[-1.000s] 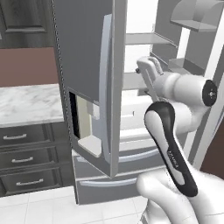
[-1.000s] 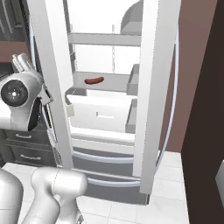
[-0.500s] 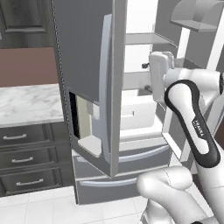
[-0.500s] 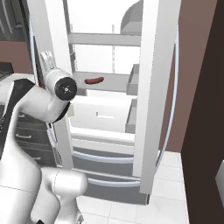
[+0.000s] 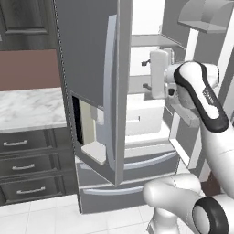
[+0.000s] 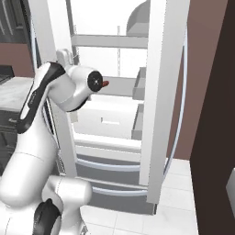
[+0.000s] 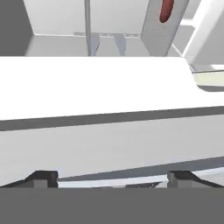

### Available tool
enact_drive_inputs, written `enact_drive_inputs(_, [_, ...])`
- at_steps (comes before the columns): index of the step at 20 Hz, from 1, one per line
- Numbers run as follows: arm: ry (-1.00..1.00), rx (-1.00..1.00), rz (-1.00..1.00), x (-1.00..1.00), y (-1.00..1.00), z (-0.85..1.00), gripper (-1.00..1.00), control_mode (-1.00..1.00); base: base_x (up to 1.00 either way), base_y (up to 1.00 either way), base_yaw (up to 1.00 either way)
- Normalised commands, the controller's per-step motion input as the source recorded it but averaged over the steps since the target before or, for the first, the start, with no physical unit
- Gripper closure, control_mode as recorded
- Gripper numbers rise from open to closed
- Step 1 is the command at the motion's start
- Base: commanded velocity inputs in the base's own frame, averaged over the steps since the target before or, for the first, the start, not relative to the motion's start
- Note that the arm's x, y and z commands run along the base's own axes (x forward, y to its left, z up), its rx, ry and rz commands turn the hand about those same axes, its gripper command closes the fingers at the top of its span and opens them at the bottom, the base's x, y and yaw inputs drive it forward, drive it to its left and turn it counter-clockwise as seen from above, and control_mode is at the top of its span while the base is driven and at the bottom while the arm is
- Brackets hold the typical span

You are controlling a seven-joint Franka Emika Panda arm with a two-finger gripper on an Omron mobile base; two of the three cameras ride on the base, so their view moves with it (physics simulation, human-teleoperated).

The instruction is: Move the hot dog bun to the plate on the dining table and place the condiment next to that plate. Then navigate to the fridge and take the sausage and place it on the plate as well.

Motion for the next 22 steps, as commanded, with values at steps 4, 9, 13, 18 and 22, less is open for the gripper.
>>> enact_drive_inputs(4, [0.0,0.02,0.09,0.46,0.2,-0.09,-1.0,-1.0,0.0,0.0,0.0])
enact_drive_inputs(9, [0.0,0.0,0.03,0.37,0.26,-0.17,-1.0,-1.0,0.0,0.0,0.0])
enact_drive_inputs(13, [0.0,0.0,0.0,0.33,0.29,-0.13,-1.0,-1.0,0.0,0.0,0.0])
enact_drive_inputs(18, [0.0,0.0,0.0,0.27,0.29,-0.09,-1.0,-1.0,0.0,0.0,0.0])
enact_drive_inputs(22, [0.0,0.0,0.0,0.03,0.34,-0.01,-1.0,-1.0,0.0,0.0,0.0])
